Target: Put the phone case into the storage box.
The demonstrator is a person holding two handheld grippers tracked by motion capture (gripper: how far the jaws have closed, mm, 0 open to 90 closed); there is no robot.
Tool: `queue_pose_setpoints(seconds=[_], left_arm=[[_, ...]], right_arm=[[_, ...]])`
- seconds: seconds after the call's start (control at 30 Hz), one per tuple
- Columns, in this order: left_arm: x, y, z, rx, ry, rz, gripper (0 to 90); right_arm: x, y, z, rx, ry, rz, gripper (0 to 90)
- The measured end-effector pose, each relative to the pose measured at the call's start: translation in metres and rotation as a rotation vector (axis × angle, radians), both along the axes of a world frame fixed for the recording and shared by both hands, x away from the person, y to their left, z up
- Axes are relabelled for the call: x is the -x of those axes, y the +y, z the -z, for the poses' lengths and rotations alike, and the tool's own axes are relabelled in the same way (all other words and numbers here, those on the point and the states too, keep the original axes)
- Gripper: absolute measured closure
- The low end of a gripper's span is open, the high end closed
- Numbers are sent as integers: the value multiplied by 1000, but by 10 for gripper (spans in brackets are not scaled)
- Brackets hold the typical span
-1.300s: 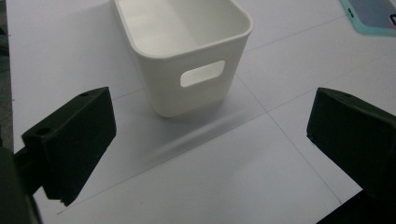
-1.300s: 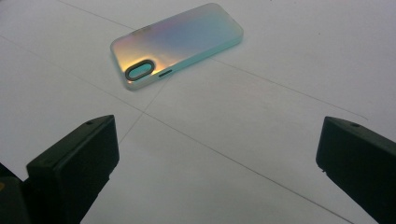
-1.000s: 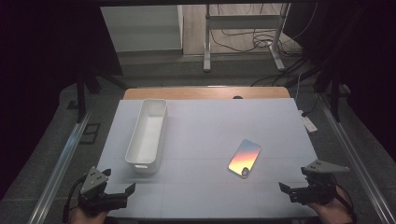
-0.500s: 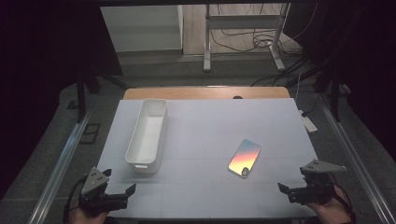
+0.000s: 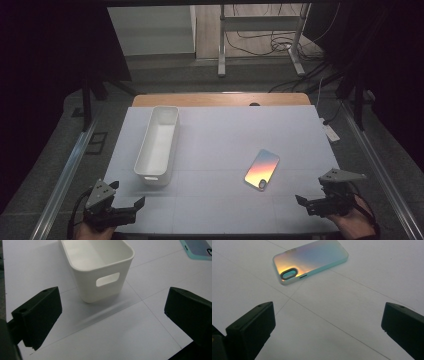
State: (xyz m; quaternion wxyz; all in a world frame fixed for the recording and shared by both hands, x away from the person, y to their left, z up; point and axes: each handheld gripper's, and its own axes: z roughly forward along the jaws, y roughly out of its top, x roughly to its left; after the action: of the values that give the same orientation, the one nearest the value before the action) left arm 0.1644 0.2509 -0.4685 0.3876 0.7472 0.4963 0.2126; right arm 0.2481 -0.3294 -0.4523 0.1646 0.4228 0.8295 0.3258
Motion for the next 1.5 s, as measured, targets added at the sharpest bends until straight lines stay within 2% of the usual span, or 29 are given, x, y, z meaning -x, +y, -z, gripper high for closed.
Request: queue_pose_setpoints(seconds=[0.2,0.47,1.5], left_arm=[[0,-1,0,-4,-3,4,21],[0,-1,0,-7,2,3,21],[-1,-2,0,-13,8,-1,23]], right_arm=[[-3,1,1,-13,26,4,0],[-8,4,-1,-24,33,-8,0],[-39,16,-4,10,56,-32,0]])
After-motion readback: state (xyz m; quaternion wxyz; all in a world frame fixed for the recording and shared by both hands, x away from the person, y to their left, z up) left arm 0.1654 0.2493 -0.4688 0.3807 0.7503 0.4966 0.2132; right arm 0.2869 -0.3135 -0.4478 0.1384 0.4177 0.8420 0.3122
